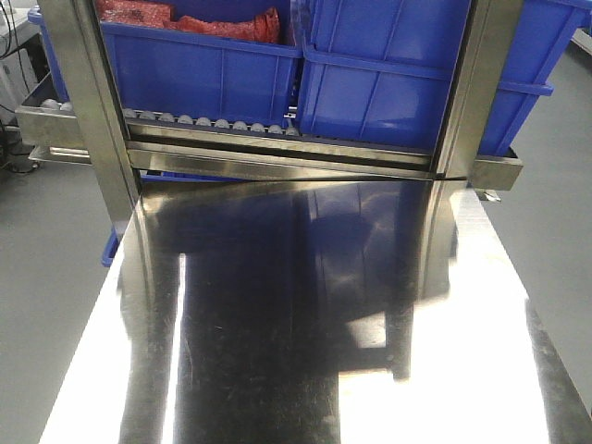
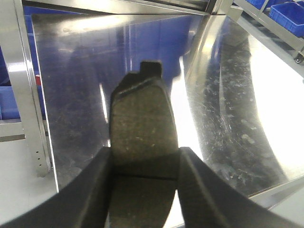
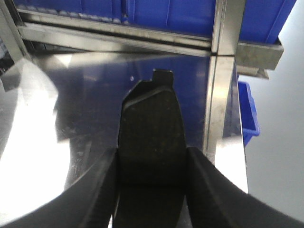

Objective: Move and align brake pads A on conveyor
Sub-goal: 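Lift the brake pad with the right gripper and pull back, then turn the base away from the steel table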

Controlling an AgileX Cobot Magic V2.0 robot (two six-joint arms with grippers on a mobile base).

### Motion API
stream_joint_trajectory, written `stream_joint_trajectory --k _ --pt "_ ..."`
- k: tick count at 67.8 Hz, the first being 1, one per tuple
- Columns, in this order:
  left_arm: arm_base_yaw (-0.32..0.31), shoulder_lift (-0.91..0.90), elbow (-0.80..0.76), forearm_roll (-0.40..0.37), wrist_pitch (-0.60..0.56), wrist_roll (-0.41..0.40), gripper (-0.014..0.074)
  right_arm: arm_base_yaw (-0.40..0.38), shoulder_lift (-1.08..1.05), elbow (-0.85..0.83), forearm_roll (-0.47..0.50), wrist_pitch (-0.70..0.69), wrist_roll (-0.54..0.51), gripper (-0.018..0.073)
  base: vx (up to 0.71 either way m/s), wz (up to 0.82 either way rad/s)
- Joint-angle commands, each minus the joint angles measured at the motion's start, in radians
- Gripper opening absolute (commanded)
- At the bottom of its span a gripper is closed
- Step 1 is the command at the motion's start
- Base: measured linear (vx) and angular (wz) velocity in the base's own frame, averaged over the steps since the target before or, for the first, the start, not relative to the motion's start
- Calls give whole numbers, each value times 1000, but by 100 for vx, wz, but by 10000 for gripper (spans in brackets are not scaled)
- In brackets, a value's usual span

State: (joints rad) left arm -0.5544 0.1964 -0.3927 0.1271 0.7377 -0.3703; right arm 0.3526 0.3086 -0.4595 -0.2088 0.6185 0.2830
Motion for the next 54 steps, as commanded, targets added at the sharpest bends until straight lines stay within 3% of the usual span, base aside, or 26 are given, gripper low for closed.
stream_joint_trajectory --k 1,54 --pt "-2 7 -29 2 -92 -3 -6 -4 -46 0 -20 -116 -8 -4 0 0" --pt "-2 7 -29 2 -92 -3 -6 -4 -69 15 -25 -104 -6 -4 0 1"
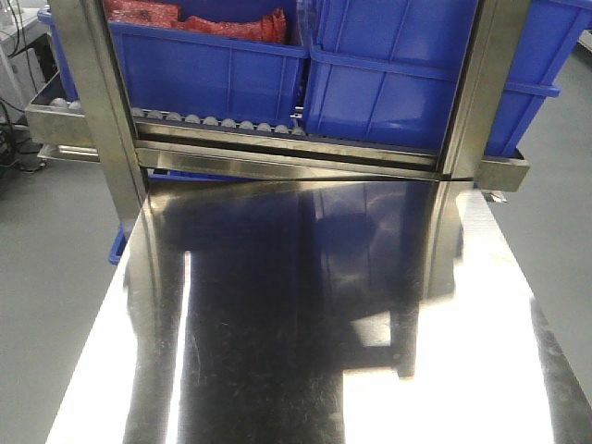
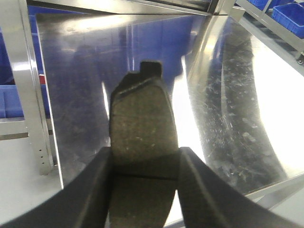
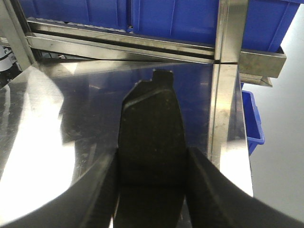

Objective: Move and align brake pads A on conveyor
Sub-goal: 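Turn the base away from the steel table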

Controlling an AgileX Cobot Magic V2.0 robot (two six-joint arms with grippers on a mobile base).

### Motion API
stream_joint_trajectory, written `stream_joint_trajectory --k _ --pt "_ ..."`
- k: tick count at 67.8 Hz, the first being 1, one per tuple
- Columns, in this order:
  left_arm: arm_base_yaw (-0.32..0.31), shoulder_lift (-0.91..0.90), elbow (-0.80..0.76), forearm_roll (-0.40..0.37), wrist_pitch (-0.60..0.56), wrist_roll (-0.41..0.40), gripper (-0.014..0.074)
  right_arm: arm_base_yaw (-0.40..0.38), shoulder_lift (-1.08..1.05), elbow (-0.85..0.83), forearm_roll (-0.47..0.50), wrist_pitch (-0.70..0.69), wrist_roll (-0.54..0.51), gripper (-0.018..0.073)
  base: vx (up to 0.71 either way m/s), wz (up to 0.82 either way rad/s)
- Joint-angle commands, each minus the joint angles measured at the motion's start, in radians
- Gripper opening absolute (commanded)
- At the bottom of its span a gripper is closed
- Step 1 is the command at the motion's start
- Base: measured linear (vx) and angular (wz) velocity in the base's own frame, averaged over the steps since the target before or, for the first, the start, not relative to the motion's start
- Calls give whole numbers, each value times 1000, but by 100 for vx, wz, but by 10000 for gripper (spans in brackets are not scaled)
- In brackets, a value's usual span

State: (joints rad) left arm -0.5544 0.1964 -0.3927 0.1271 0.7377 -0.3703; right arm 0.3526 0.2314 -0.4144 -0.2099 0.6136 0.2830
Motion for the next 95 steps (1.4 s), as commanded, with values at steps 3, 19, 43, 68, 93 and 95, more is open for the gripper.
stream_joint_trajectory --k 3,19,43,68,93,95 --pt "-2 7 -29 2 -92 -3 -6 -4 8 -30 -24 -99 -6 -4 -3 11" --pt "-2 7 -29 2 -92 -3 -6 -4 8 -30 -22 -99 -6 -4 -6 28" --pt "-2 7 -29 2 -92 -3 -6 -4 8 -30 -22 -99 -6 -4 -12 73" --pt "-2 7 -29 2 -92 -3 -6 -4 8 -30 -22 -99 -6 -4 -16 70" --pt "-2 7 -29 2 -92 -3 -6 -4 8 -30 -22 -99 -6 -4 -19 71" --pt "-2 7 -29 2 -92 -3 -6 -4 8 -30 -22 -99 -6 -4 -18 71"
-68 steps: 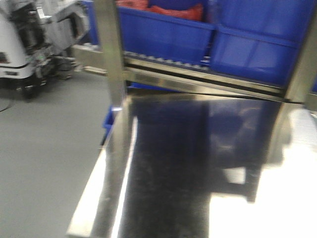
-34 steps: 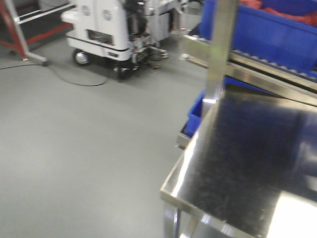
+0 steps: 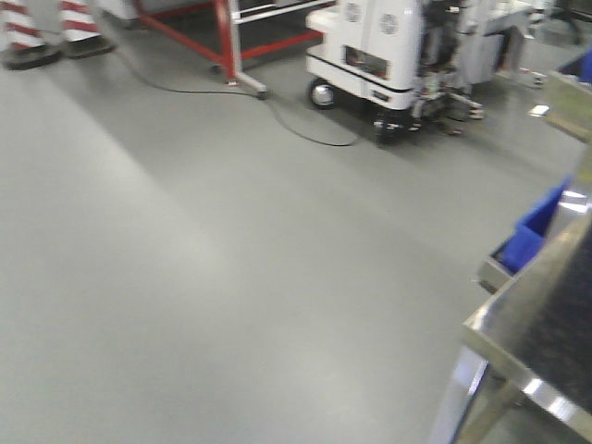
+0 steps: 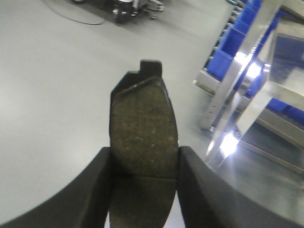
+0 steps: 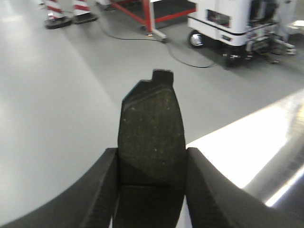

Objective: Move and align brake pads A on conveyor
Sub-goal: 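Turn the base away from the steel table, then drive forward along the yellow floor line holding both pads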

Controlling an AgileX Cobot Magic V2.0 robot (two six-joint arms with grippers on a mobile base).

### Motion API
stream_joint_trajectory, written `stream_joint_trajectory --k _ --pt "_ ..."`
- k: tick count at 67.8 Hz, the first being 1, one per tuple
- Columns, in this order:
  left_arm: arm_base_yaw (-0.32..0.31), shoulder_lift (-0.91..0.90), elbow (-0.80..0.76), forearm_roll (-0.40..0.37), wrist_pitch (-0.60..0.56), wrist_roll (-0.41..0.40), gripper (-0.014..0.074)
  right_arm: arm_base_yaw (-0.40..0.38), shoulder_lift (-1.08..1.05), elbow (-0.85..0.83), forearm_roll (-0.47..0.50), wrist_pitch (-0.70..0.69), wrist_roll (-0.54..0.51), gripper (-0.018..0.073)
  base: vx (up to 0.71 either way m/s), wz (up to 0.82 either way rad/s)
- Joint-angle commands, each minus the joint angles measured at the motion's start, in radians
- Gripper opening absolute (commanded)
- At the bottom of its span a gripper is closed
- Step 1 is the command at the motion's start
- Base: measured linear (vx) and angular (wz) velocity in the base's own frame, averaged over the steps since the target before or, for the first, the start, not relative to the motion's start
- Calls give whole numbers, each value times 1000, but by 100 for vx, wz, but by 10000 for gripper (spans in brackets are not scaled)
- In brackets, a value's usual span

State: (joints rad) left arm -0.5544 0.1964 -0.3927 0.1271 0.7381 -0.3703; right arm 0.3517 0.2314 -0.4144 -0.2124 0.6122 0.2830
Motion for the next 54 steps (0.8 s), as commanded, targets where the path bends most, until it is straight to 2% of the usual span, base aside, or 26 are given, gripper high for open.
stream_joint_trajectory --k 1,54 --pt "-2 7 -29 2 -92 -3 -6 -3 8 -30 -19 -98 -6 -4 -18 71" --pt "-1 7 -29 2 -91 -3 -6 -3 8 -30 -20 -98 -6 -4 -12 83"
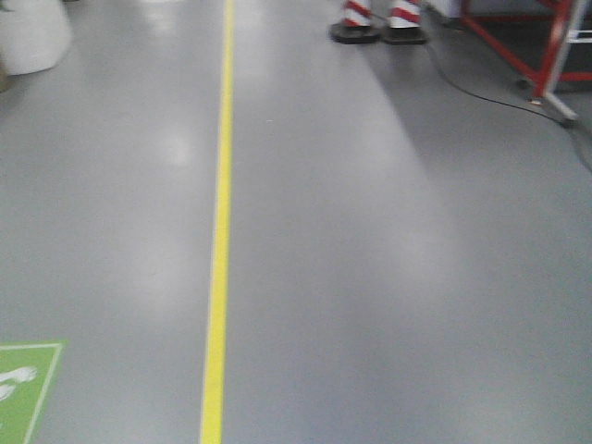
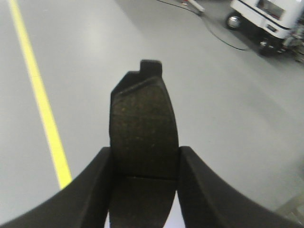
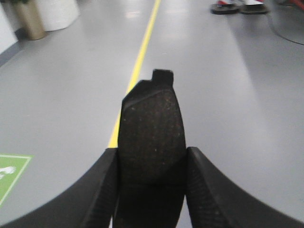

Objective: Move and align brake pads A on conveyor
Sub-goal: 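Drive forward along the yellow floor line holding both pads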

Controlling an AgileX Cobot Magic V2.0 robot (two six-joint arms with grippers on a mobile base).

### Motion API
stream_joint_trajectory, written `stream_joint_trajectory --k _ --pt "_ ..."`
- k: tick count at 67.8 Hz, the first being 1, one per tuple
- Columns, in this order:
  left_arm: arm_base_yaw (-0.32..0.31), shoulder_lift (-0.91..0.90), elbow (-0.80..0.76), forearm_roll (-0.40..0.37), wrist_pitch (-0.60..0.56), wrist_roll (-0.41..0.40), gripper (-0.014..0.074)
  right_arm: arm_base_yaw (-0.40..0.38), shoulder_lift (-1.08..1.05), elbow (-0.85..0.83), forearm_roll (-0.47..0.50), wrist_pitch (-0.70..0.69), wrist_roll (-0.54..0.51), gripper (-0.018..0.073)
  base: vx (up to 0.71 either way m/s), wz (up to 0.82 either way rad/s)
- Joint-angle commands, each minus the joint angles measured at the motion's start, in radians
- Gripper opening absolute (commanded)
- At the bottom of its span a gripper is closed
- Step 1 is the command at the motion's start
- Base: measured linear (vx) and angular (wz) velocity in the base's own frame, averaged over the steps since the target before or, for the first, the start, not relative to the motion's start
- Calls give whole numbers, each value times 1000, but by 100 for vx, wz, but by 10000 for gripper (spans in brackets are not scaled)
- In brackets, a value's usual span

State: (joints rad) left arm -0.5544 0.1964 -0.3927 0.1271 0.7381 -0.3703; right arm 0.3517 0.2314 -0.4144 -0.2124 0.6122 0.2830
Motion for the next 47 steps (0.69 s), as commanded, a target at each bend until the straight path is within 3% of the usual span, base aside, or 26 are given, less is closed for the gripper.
stream_joint_trajectory --k 1,19,47 --pt "-1 7 -29 2 -91 -3 -6 -3 8 -30 -20 -98 -6 -4 -6 75" --pt "-1 7 -29 2 -91 -3 -6 -3 8 -30 -20 -98 -6 -4 -2 54" --pt "-1 7 -29 2 -91 -3 -6 -3 8 -30 -20 -98 -6 -4 10 16"
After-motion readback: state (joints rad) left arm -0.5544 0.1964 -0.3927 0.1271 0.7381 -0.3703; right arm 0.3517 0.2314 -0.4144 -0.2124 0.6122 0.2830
